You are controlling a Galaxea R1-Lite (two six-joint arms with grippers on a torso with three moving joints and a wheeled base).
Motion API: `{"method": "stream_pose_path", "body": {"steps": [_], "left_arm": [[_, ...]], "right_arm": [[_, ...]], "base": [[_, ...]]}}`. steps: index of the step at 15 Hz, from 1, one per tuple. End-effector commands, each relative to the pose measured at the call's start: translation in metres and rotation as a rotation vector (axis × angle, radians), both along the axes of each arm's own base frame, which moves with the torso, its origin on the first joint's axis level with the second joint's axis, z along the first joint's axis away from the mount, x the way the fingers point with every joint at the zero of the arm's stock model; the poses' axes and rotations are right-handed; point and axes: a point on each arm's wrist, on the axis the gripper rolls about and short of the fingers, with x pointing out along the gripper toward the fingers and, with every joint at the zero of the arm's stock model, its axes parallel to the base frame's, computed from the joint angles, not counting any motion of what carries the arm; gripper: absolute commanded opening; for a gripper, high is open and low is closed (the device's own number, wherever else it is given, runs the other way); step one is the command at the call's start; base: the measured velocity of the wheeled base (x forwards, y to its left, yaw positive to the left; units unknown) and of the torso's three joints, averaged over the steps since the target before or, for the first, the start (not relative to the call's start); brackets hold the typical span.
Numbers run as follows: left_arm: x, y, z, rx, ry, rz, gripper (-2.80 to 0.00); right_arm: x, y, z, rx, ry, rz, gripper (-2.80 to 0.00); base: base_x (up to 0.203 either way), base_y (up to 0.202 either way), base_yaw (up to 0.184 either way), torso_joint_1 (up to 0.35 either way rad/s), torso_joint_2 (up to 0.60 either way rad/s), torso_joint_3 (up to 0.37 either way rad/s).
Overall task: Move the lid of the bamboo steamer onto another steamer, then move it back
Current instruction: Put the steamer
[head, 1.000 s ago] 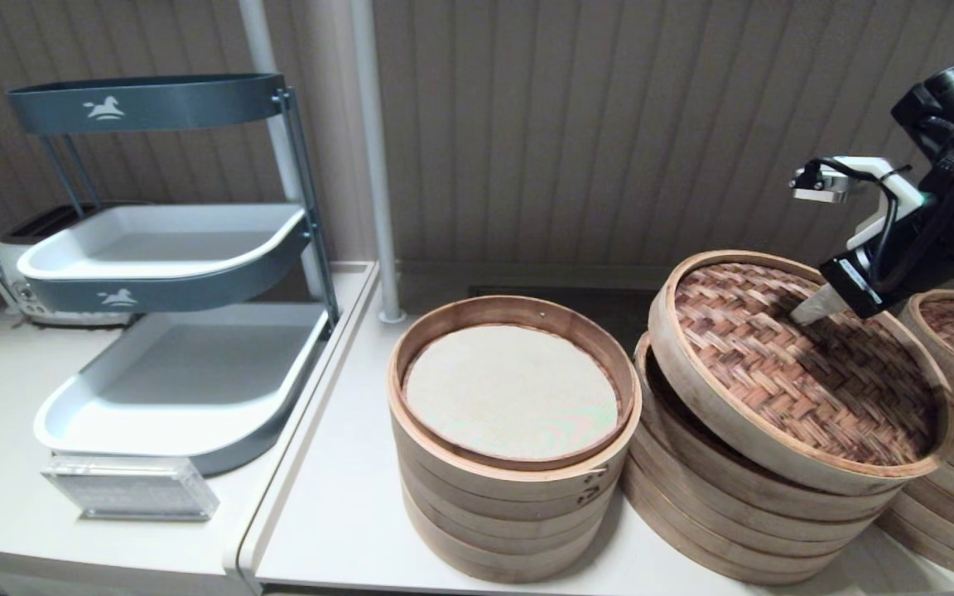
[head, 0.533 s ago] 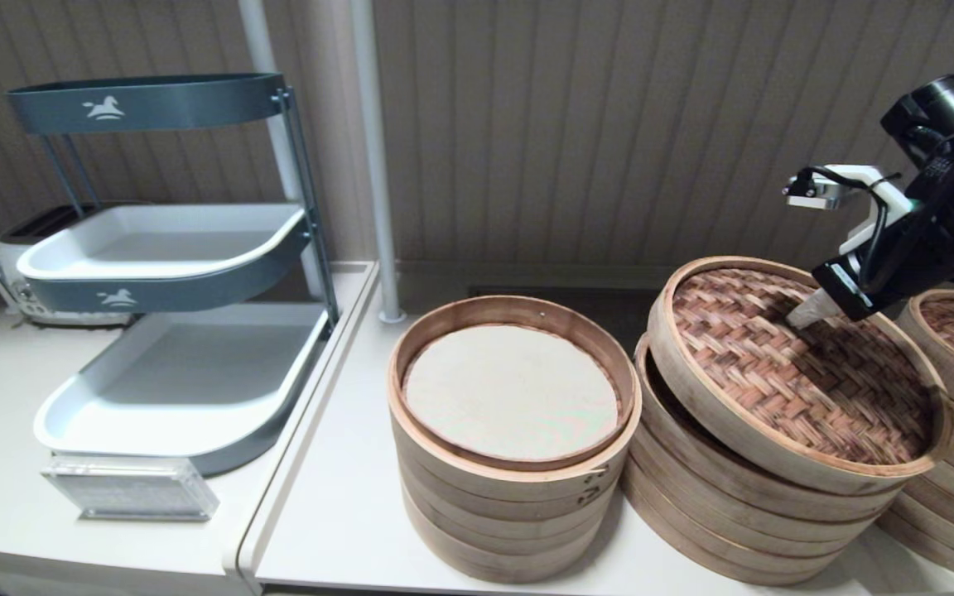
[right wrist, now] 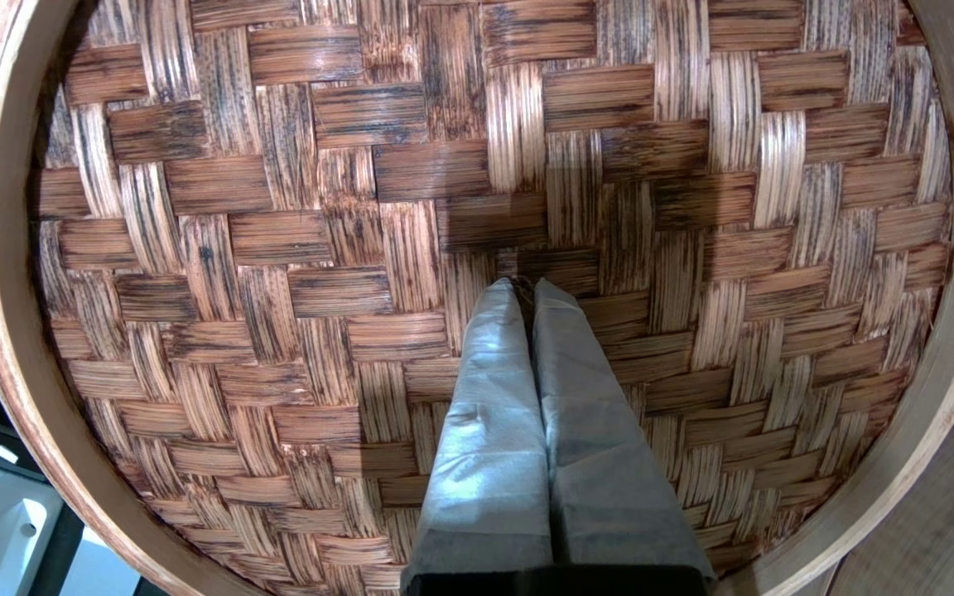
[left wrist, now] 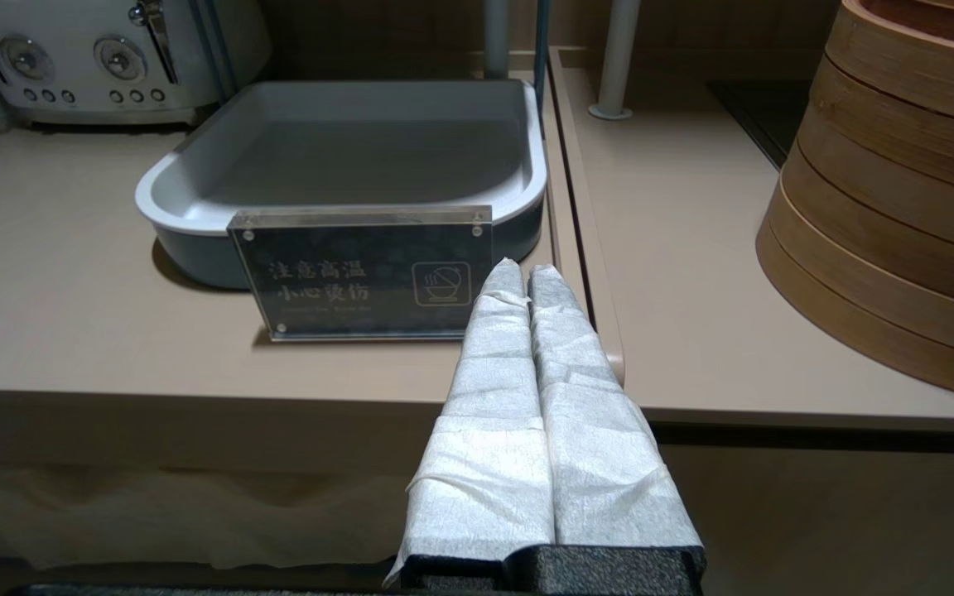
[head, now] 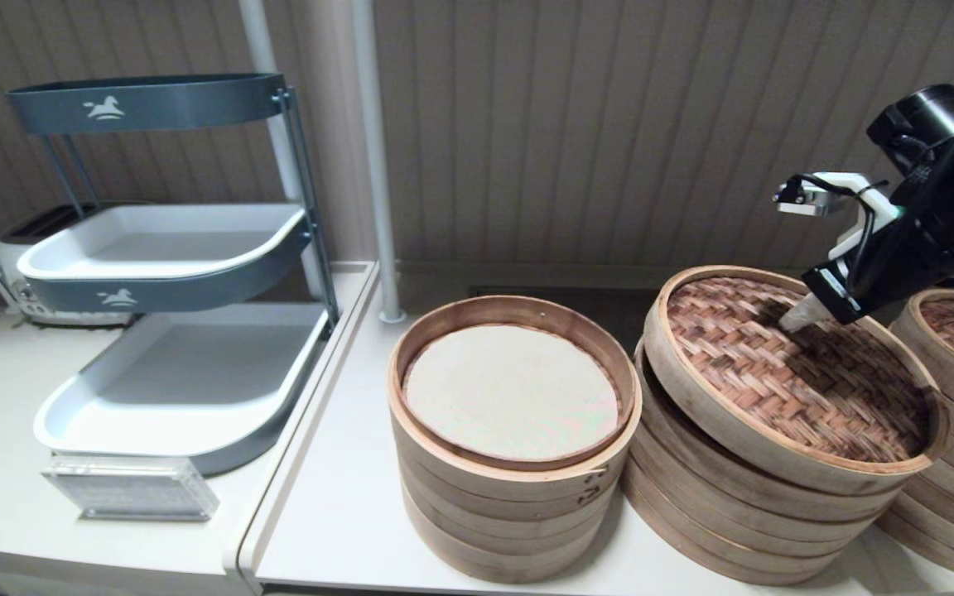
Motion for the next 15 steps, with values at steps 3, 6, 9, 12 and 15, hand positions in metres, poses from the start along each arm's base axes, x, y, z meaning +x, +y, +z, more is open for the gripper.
{"method": "stream_pose_path", "body": {"steps": [3, 6, 9, 12, 15], "left_arm": [[0.002, 0.0, -0.008, 0.0, 0.026, 0.0, -2.8], [0.002, 0.0, -0.008, 0.0, 0.026, 0.001, -2.8], [0.002, 0.0, -0.008, 0.0, 0.026, 0.0, -2.8], [0.002, 0.0, -0.008, 0.0, 0.026, 0.0, -2.8], [0.002, 0.0, -0.008, 0.0, 0.026, 0.001, -2.8]], "right_arm": [[0.009, -0.001, -0.01, 0.0, 0.032, -0.002, -2.8], [0.013, -0.002, -0.013, -0.001, 0.035, -0.004, -2.8], [0.018, -0.004, -0.019, 0.0, 0.052, -0.012, -2.8], [0.02, -0.004, -0.021, 0.001, 0.06, -0.011, -2.8], [0.021, -0.003, -0.022, 0.002, 0.065, -0.01, -2.8]], "base": [[0.0, 0.0, 0.0, 0.0, 0.0, 0.0], [0.0, 0.0, 0.0, 0.0, 0.0, 0.0], [0.0, 0.0, 0.0, 0.0, 0.0, 0.0], [0.0, 0.0, 0.0, 0.0, 0.0, 0.0], [0.0, 0.0, 0.0, 0.0, 0.0, 0.0]]}}
